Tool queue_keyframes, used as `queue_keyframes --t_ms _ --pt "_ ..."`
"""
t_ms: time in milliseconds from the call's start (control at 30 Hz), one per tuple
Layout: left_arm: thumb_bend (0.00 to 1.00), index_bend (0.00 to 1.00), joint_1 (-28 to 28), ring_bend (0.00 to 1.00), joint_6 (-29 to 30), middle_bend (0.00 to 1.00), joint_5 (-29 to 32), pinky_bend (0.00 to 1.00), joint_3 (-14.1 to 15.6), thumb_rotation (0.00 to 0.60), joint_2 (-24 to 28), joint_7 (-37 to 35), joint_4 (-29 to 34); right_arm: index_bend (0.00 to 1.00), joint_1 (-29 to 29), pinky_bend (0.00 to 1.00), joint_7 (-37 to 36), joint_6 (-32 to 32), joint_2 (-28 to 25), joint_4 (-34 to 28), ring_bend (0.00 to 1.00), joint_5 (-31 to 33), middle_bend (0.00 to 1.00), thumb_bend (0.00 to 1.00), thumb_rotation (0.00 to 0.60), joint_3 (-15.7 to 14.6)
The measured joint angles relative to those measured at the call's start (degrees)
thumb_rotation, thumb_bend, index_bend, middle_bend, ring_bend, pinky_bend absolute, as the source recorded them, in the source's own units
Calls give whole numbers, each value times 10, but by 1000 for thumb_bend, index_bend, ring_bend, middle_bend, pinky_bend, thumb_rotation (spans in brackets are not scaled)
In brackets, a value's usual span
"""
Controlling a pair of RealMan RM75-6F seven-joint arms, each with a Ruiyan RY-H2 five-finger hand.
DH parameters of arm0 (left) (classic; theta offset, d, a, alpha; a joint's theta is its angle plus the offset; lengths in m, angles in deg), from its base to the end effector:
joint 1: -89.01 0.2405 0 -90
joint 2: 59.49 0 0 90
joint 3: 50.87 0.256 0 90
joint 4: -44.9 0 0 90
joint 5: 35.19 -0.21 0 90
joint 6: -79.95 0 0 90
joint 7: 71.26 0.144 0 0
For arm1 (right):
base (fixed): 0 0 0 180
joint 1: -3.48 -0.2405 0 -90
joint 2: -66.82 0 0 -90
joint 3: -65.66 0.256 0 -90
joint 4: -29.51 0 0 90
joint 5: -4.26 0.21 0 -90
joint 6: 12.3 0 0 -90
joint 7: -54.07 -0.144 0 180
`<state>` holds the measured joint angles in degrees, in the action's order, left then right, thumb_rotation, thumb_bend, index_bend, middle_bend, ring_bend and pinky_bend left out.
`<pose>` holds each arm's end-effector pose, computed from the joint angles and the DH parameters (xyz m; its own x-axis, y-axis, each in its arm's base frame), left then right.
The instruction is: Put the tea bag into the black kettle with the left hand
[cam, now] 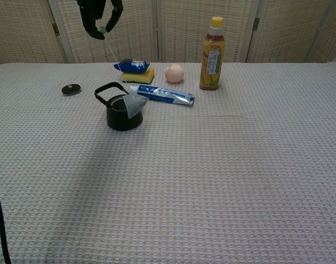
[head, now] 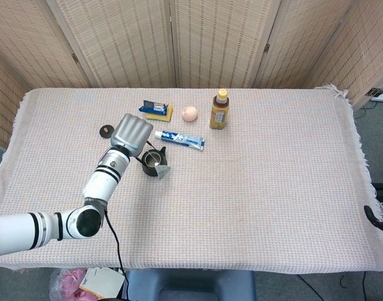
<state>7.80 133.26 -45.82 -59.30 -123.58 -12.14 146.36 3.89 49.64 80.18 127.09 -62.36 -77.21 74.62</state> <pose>0.0033 0.4166 0.0999 0.8286 0.1079 0.5493 0.5479 -0.3573 -0.7564 -0.3254 -0.1700 0.2187 0.3949 0.2053 0.8955 -0.9178 0.1324 0.3744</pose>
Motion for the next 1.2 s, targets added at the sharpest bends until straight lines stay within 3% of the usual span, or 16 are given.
queue_keyframes --t_ms 867,1200 --pt "361 545 3 1000 -42 1000 -27 1000 36 600 -23 -63 -38 0 -1 0 5 -1 2 -1 0 -2 0 183 600 1" --pt "361 535 40 999 -30 1000 -71 1000 54 600 -33 -114 -1 0 -3 0 8 -4 3 -2 0 -15 0 183 600 -5"
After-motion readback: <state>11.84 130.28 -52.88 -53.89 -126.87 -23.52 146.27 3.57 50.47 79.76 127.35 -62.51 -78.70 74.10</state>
